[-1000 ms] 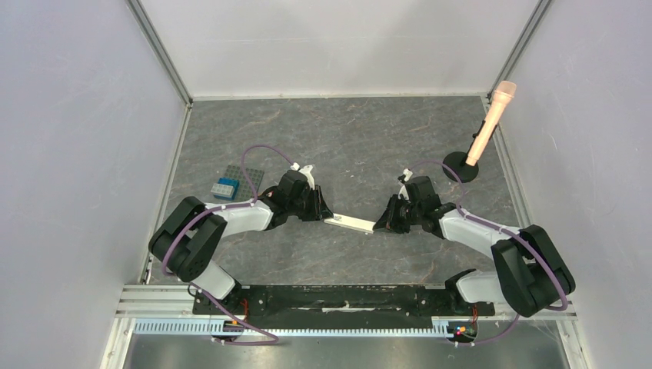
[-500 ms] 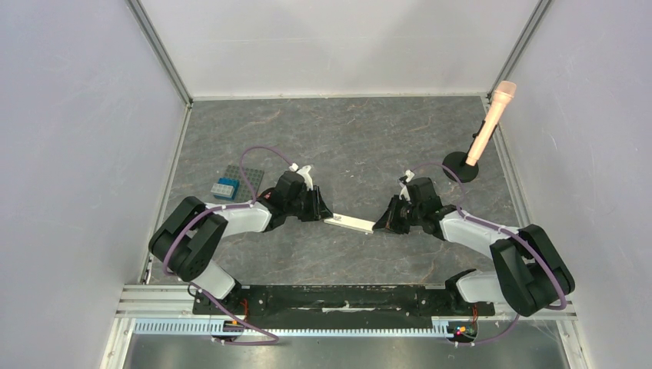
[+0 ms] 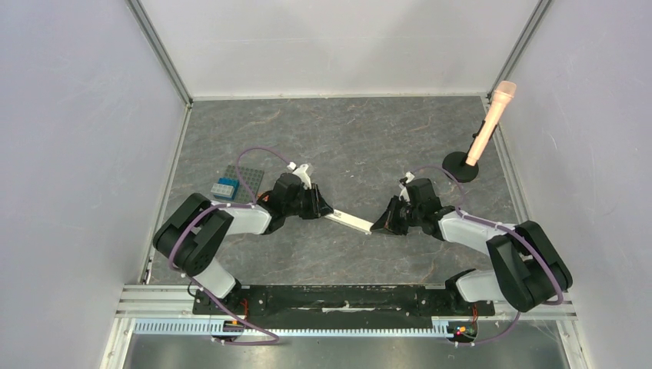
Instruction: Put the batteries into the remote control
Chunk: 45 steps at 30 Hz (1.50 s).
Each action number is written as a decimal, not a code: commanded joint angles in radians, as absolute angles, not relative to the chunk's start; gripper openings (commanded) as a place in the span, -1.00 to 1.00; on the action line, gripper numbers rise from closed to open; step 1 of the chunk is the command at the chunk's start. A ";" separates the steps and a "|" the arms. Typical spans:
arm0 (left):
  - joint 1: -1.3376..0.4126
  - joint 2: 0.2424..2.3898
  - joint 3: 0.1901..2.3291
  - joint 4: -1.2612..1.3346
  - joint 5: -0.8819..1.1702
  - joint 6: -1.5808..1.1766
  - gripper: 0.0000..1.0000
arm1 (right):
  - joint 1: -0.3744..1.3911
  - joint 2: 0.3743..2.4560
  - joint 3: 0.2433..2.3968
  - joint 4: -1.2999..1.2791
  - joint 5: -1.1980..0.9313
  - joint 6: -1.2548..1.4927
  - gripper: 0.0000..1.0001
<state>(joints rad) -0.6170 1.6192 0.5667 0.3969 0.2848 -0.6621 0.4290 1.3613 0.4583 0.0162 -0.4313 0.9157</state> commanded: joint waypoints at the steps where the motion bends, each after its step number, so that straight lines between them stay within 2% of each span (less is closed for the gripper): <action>1: -0.692 1.722 0.516 0.331 0.428 -0.711 -0.96 | 0.488 1.466 0.436 0.098 -0.354 0.930 -1.00; 4: -0.692 1.700 0.515 0.322 0.400 -0.710 -0.96 | 0.491 1.464 0.453 0.086 -0.348 0.929 -0.97; 10: -0.690 1.593 0.565 0.181 0.241 -0.656 -0.94 | 0.491 1.361 0.497 0.031 -0.293 0.887 -0.58; 14: -0.689 1.528 0.672 0.045 0.112 -0.590 -0.59 | 0.490 1.287 0.535 -0.025 -0.266 0.848 -0.24; 16: -0.687 1.505 0.733 -0.009 0.058 -0.557 -0.36 | 0.490 1.252 0.550 -0.060 -0.253 0.814 -0.13; 20: -0.679 1.481 0.837 -0.097 -0.021 -0.502 -0.06 | 0.491 1.204 0.575 -0.111 -0.262 0.692 0.18; 23: -0.666 1.469 0.880 -0.145 -0.063 -0.483 0.05 | 0.491 1.170 0.581 -0.090 -0.285 0.607 0.32; 29: -0.640 1.387 0.877 -0.196 -0.159 -0.535 0.16 | 0.536 1.252 0.688 -0.084 -0.318 0.328 0.45; 35: -0.617 1.245 0.845 -0.274 -0.275 -0.592 0.19 | 0.688 1.420 0.834 -0.200 -0.179 0.067 0.48; 40: -0.575 1.113 0.808 -0.309 -0.304 -0.615 0.34 | 0.742 1.531 0.888 -0.242 -0.152 -0.078 0.47; 45: -0.535 1.031 0.797 -0.344 -0.296 -0.614 0.37 | 0.765 1.600 0.923 -0.284 -0.143 -0.122 0.43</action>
